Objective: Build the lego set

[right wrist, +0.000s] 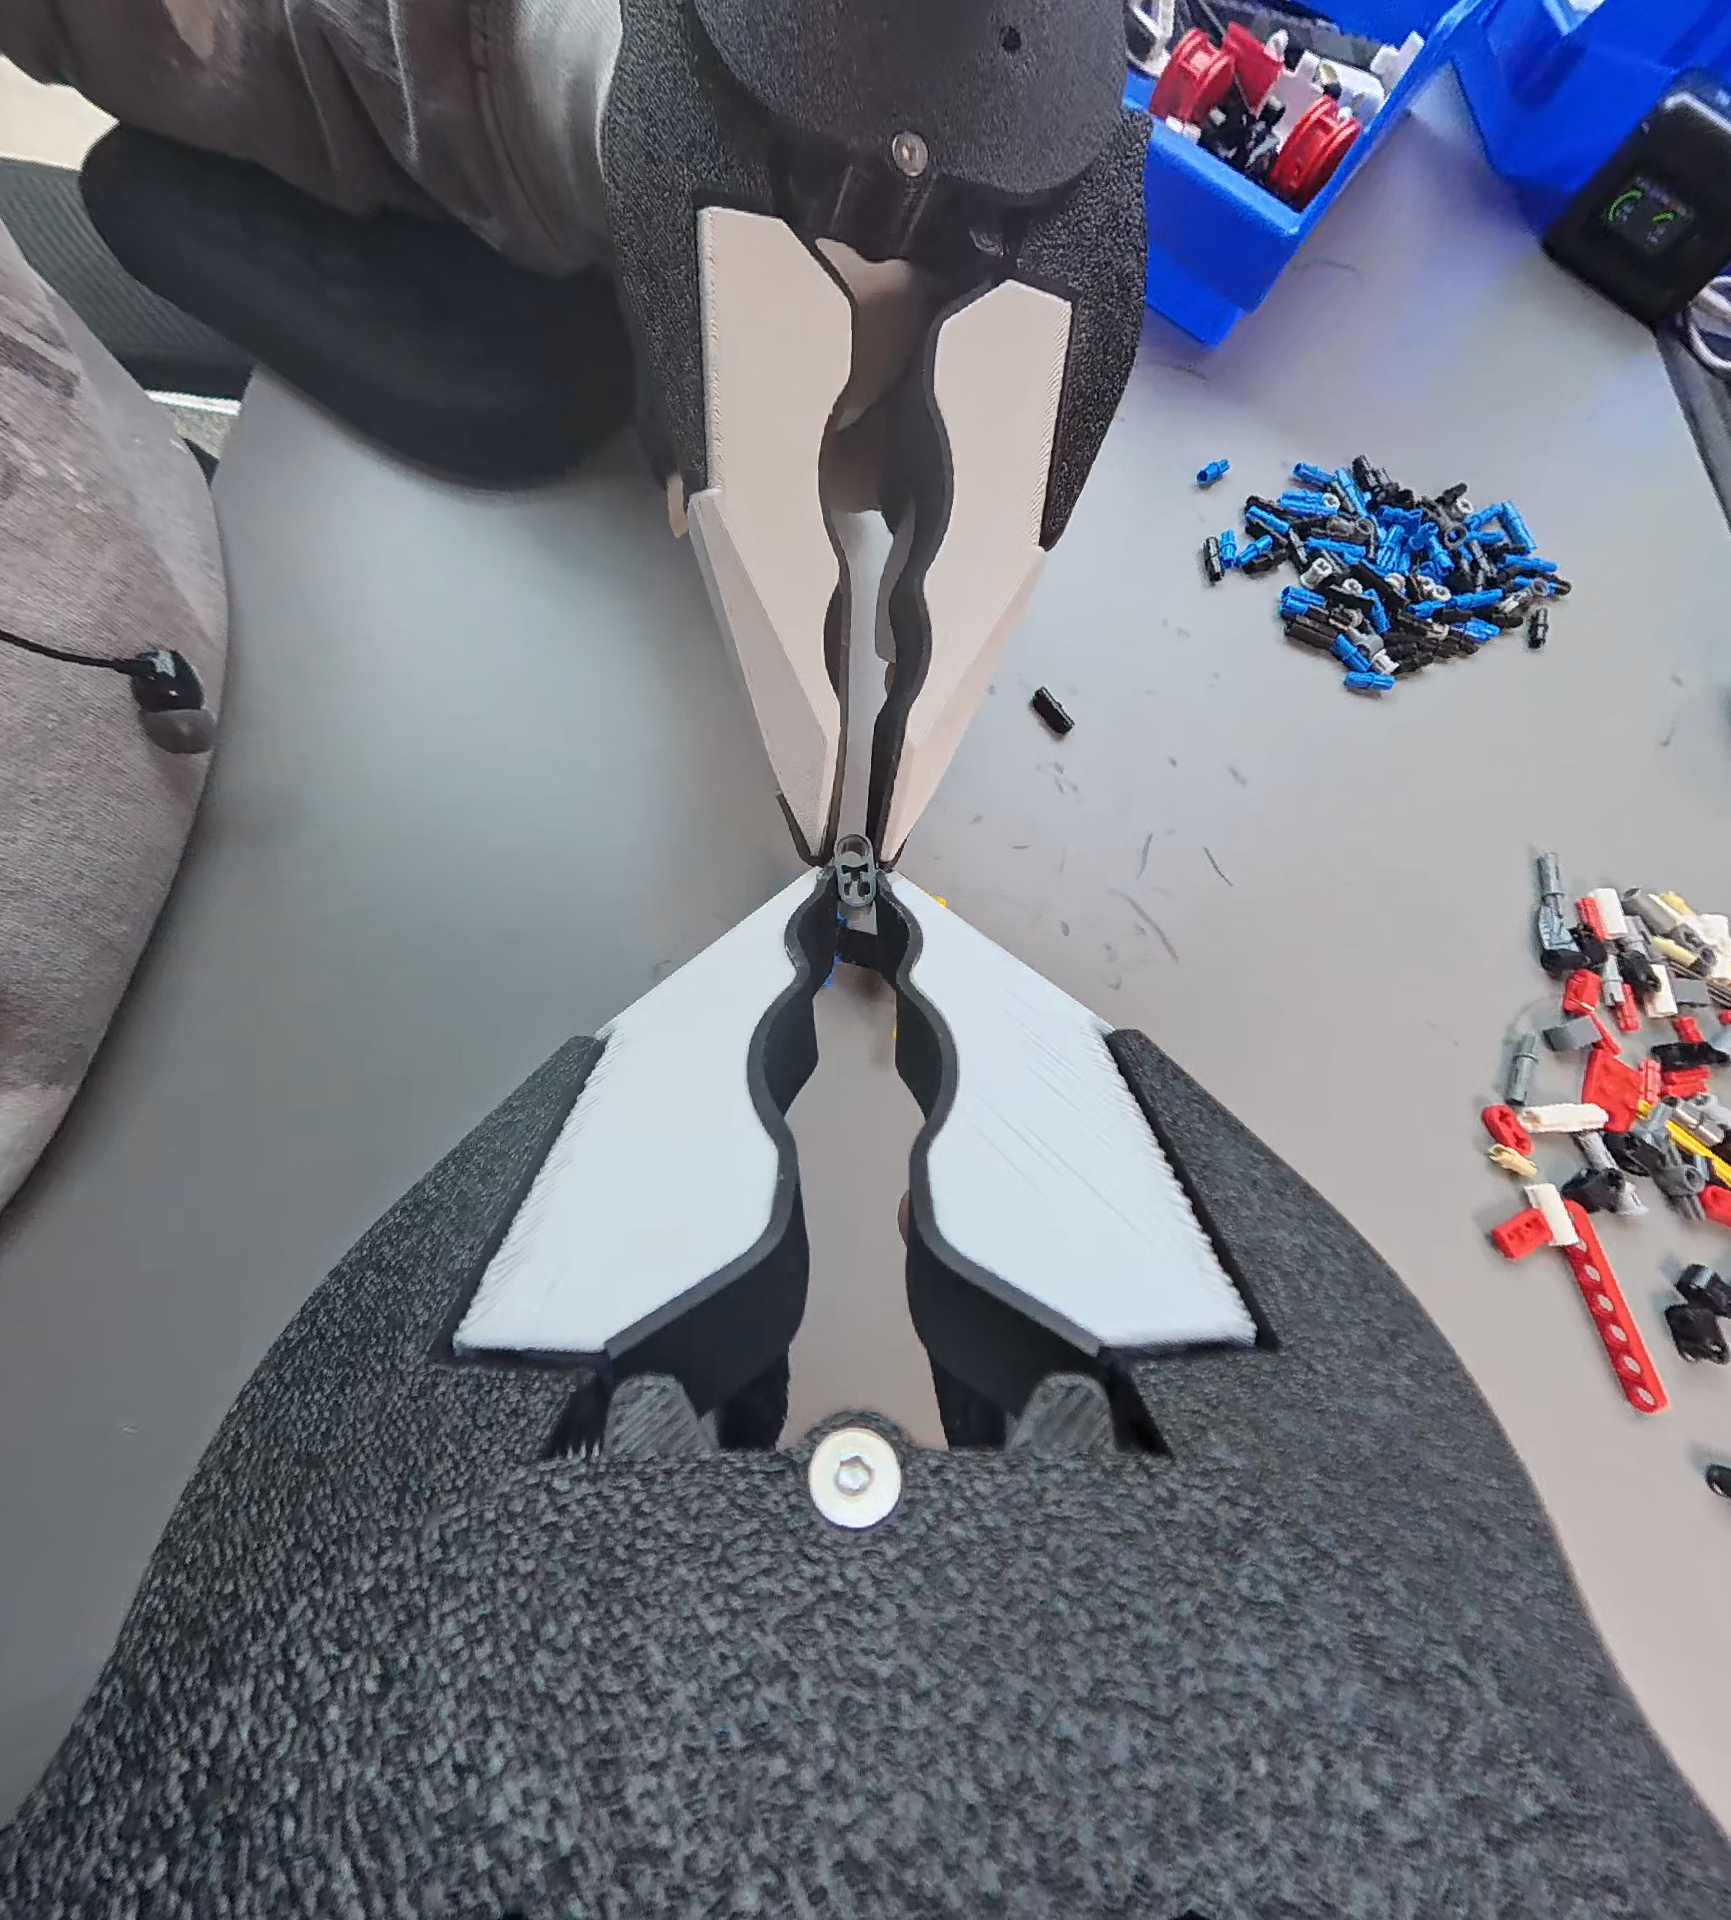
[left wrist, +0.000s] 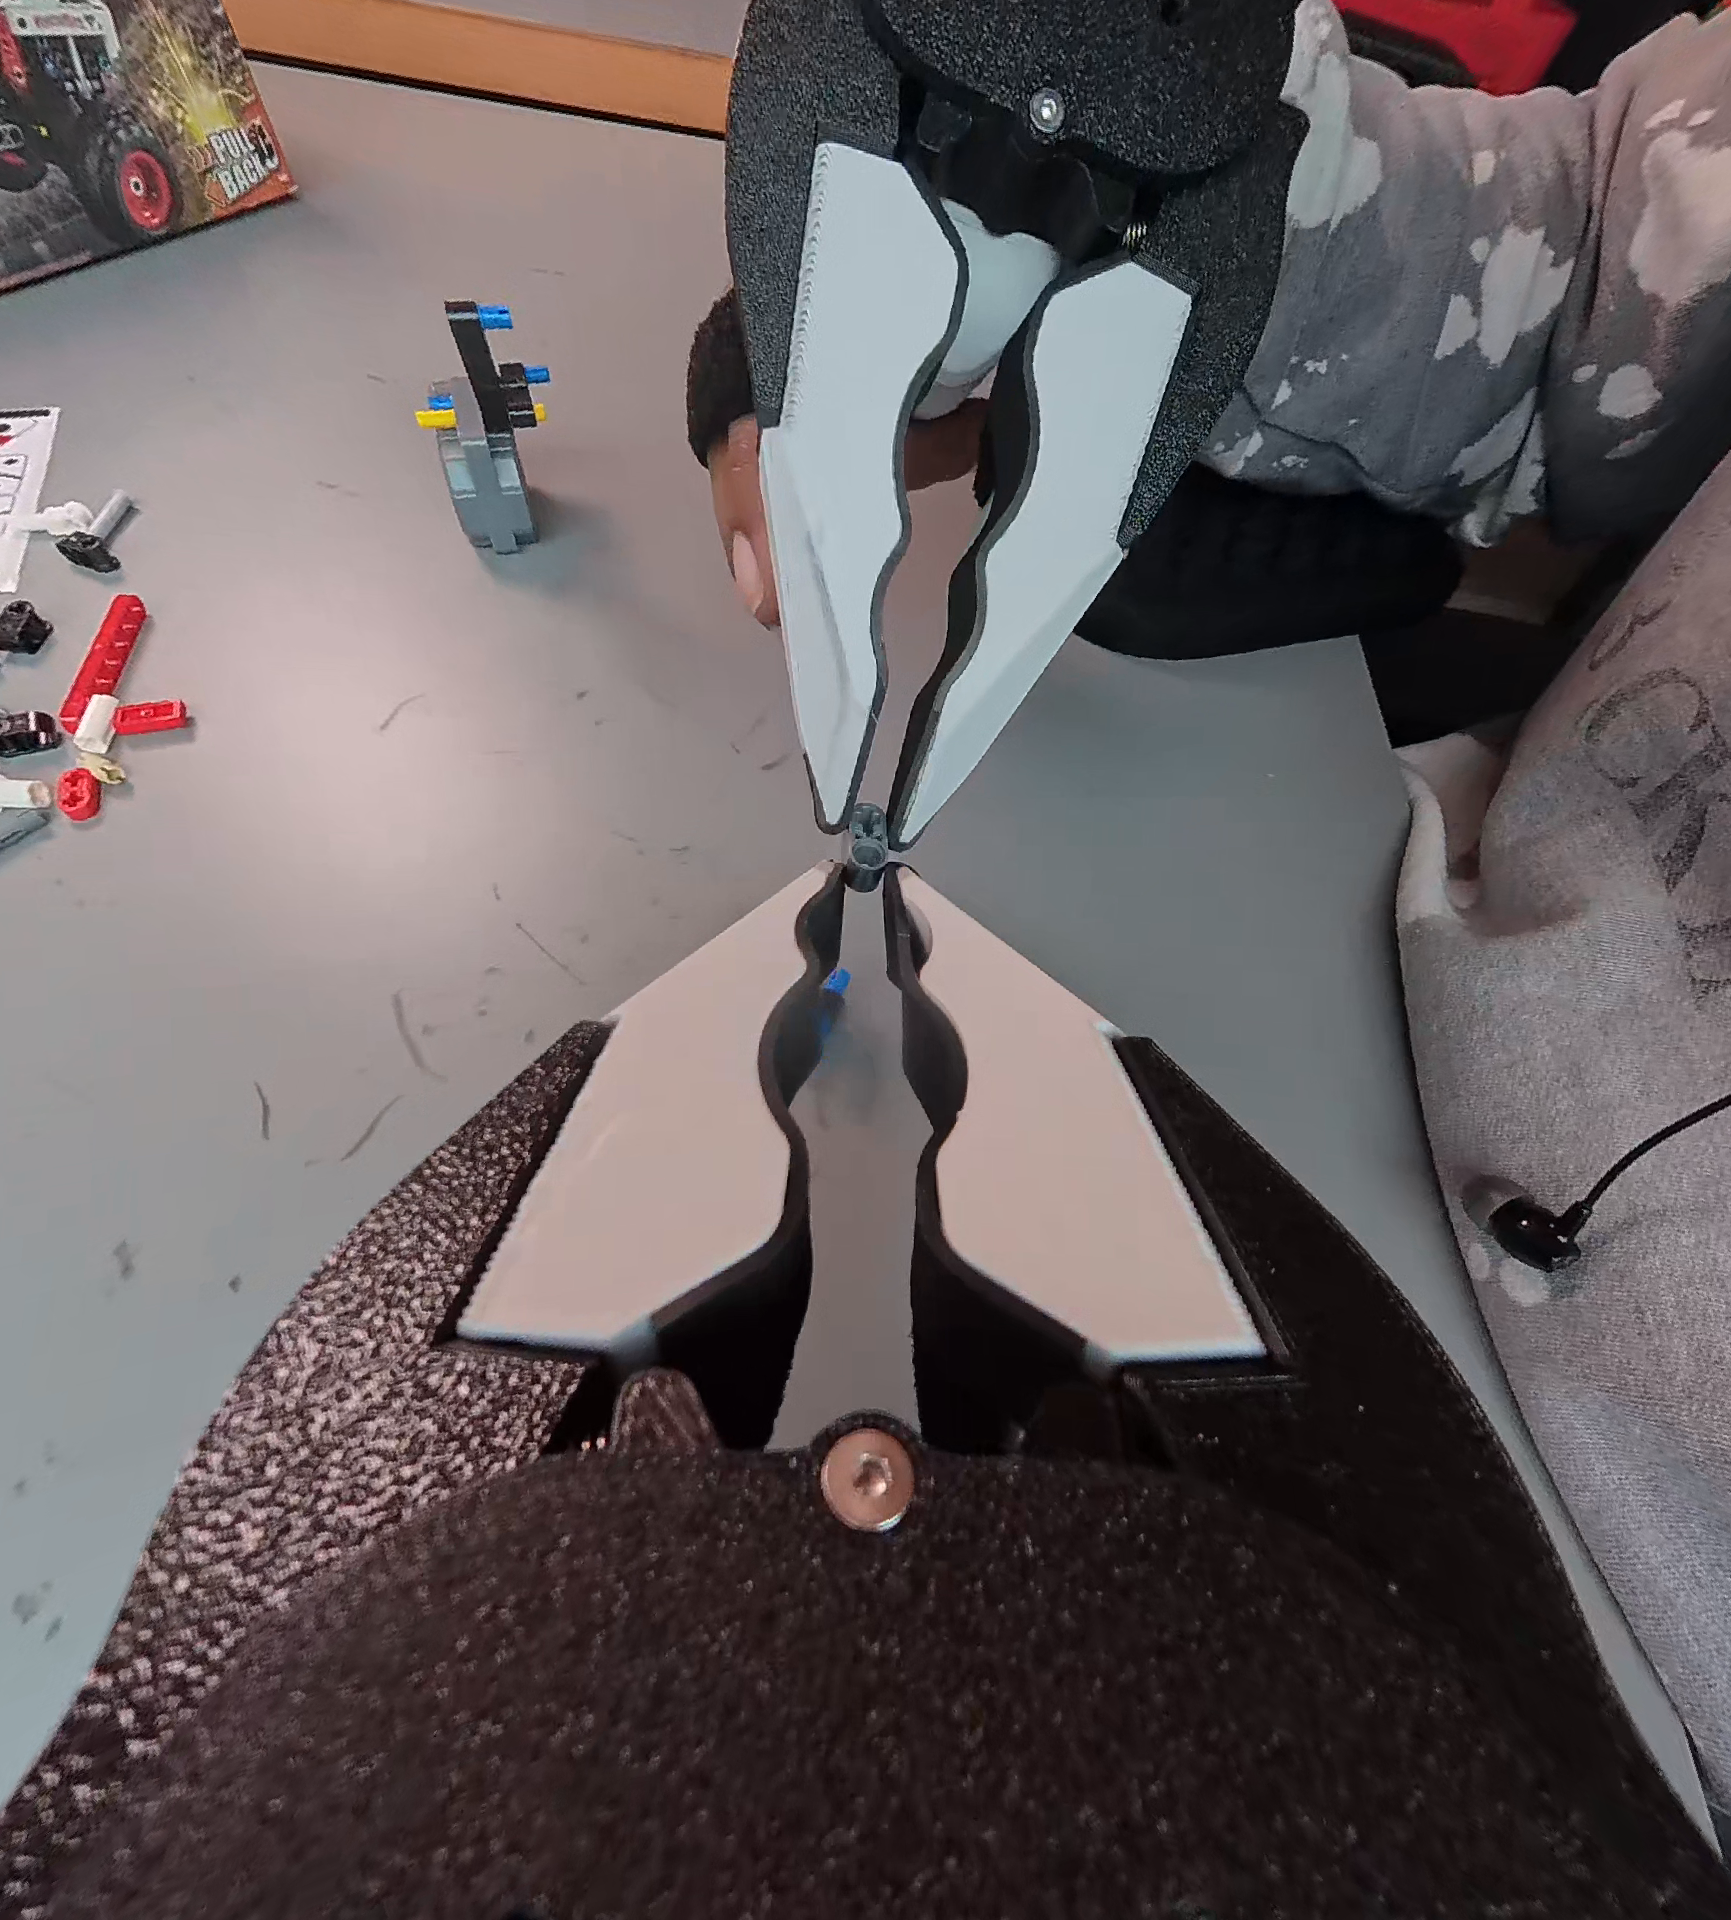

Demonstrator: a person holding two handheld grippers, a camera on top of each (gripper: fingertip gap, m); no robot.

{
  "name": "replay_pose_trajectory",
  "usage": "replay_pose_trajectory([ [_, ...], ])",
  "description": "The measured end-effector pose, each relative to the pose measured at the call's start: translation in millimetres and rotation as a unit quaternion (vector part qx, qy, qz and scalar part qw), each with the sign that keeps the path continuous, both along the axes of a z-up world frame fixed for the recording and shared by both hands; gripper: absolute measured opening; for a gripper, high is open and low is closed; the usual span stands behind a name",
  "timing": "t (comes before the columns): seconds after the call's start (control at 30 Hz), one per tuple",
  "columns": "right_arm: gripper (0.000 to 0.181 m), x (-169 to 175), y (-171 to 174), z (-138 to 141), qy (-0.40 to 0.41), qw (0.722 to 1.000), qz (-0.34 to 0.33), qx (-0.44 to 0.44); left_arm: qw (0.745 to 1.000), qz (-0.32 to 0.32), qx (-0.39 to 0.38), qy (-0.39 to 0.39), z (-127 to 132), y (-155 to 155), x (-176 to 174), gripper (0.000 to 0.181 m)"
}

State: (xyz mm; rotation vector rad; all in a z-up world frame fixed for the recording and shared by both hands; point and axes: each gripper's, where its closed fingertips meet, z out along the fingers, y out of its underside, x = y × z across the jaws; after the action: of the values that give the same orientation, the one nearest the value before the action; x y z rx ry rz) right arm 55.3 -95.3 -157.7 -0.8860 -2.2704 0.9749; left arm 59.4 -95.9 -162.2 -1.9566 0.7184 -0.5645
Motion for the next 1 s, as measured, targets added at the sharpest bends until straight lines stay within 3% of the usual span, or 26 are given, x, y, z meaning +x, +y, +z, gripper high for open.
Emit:
replay_pose_trajectory([
  [0.03,0.007,0.4,-0.7,2.7,0.004,1.0,0.001,-0.01,1.0,-0.002,0.003,-0.003,1.8,-0.3,0.6,0.007],
  [0.17,0.008,-3.5,-0.7,29.5,0.064,0.994,-0.006,-0.093,0.996,0.004,0.047,-0.073,28.1,0.9,-1.5,0.006],
  [0.33,0.013,-8.8,-4.2,77.3,0.157,0.948,-0.014,-0.275,0.97,-0.004,0.129,-0.207,77.8,-4.9,-5.8,0.006],
  [0.47,0.009,-7.5,-12.1,92.1,0.177,0.929,0.002,-0.325,0.961,-0.01,0.157,-0.226,89.3,-8.8,-3.6,0.006],
  [0.7,0.008,-8.5,-13.1,91.9,0.169,0.93,-0.005,-0.328,0.967,0.001,0.167,-0.194,86.7,-8.5,-3.8,0.007],
  [0.83,0.007,-9.9,-7.6,68.9,0.125,0.964,-0.016,-0.235,0.984,0.015,0.125,-0.125,61.2,-1.6,-6.3,0.013],
  [1.0,0.007,-5.5,-8.8,50.2,0.093,0.982,-0.013,-0.167,0.992,0.0,0.108,-0.069,43.9,-3.2,0.8,0.007],
])
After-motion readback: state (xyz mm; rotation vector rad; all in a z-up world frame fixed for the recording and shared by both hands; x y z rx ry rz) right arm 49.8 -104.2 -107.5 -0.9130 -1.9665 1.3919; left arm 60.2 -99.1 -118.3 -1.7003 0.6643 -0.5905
